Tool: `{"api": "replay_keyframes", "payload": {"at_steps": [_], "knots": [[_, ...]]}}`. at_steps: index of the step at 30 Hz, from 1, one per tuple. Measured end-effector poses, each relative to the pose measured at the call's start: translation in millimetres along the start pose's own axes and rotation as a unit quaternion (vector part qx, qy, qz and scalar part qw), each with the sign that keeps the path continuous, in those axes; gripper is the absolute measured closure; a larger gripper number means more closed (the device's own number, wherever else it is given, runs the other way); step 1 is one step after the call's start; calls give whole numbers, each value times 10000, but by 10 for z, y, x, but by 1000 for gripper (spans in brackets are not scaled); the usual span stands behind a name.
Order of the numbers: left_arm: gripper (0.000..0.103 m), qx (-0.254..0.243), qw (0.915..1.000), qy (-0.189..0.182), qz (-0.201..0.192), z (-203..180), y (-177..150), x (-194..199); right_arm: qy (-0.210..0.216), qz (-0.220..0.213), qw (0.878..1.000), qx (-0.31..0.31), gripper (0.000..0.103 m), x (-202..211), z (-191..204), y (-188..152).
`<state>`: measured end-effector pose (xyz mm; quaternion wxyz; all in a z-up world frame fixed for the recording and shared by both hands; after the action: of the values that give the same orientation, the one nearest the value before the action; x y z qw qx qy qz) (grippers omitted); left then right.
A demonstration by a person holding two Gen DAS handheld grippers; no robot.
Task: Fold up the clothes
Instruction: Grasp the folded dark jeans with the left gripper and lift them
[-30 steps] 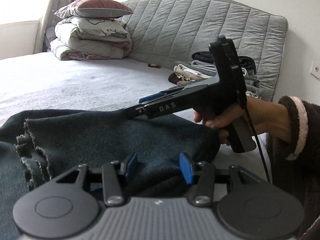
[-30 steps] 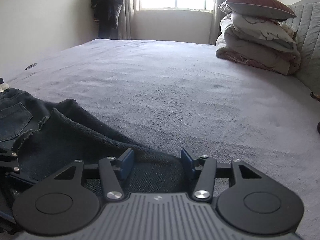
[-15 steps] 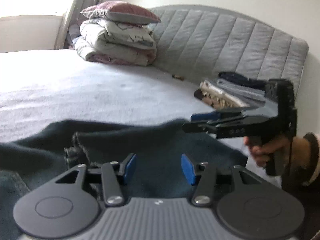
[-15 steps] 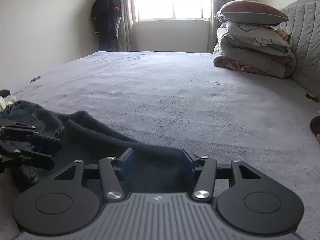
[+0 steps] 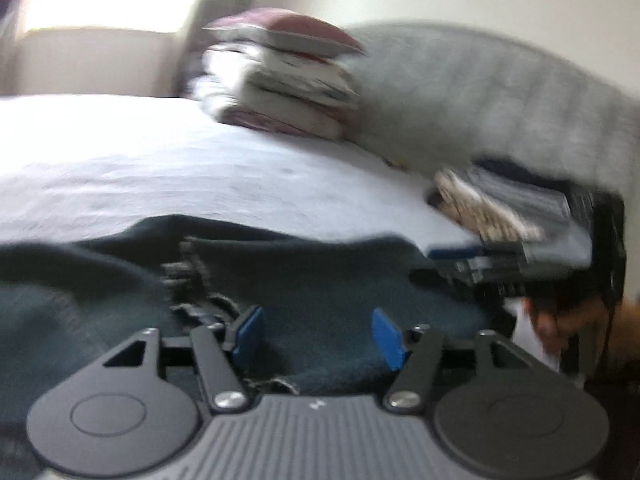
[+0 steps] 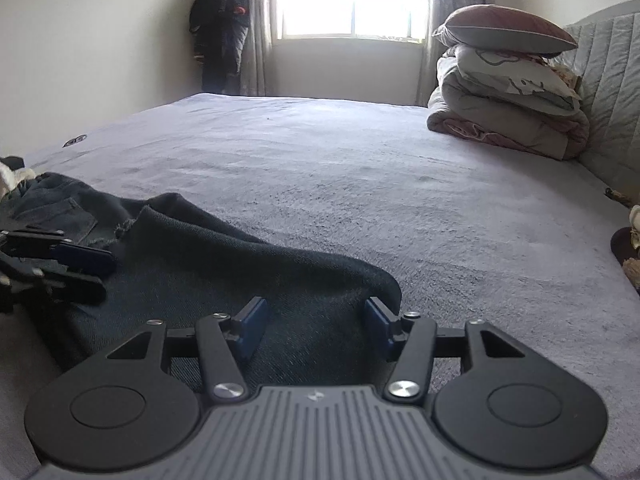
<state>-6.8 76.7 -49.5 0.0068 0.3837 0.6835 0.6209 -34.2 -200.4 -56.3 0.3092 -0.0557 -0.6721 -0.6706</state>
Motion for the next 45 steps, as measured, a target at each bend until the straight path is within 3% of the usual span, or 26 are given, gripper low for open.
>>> {"api": "replay_keyframes", "payload": {"at_steps": [4, 7, 13, 19, 26, 32, 35, 38, 41, 45], "knots": [[30, 488, 9964, 664, -213, 109, 67, 204, -22, -113, 9999, 84, 46, 49, 91, 83], [27, 857, 9875, 1265, -374, 230, 98, 407, 52, -170, 9998, 80, 46, 111, 170, 127], [25, 1844, 9557, 2225, -555, 597, 60, 869, 200, -167, 9995, 172, 44, 190, 361, 166], [23, 2547, 9204, 2877, -722, 913, -15, 1260, 432, -209, 9988, 116, 44, 215, 531, 180], [23, 3599, 8767, 3115, -702, 1266, -247, 1438, 653, -166, 9977, 115, 44, 199, 718, 187], [25, 4478, 8492, 2752, -502, 1440, -516, 1286, 693, -113, 9974, 180, 44, 186, 800, 164], [30, 4564, 8429, 2771, -667, 1456, -542, 1266, 681, -46, 9975, 201, 44, 158, 811, 130], [41, 4689, 8357, 2737, -827, 1475, -550, 1236, 685, 22, 9974, 222, 44, 124, 822, 97], [42, 4879, 8231, 2730, -996, 1503, -589, 1185, 684, 87, 9973, 247, 44, 84, 835, 66], [40, 4915, 8165, 2800, -1155, 1474, -583, 1115, 731, 37, 9971, 227, 44, 56, 877, 47]]}}
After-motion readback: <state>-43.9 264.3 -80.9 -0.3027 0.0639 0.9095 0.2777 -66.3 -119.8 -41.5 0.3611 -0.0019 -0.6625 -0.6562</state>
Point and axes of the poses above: each gripper's, at about its wrist camera, not at the fingertips, and x roughly against the way its jaws point, z to its left, y to its top, the point moved 3 cm from there along -x, roughly the way its jaws point, and after that the axes turned 10 degrees about y, right-handed, at the moved point
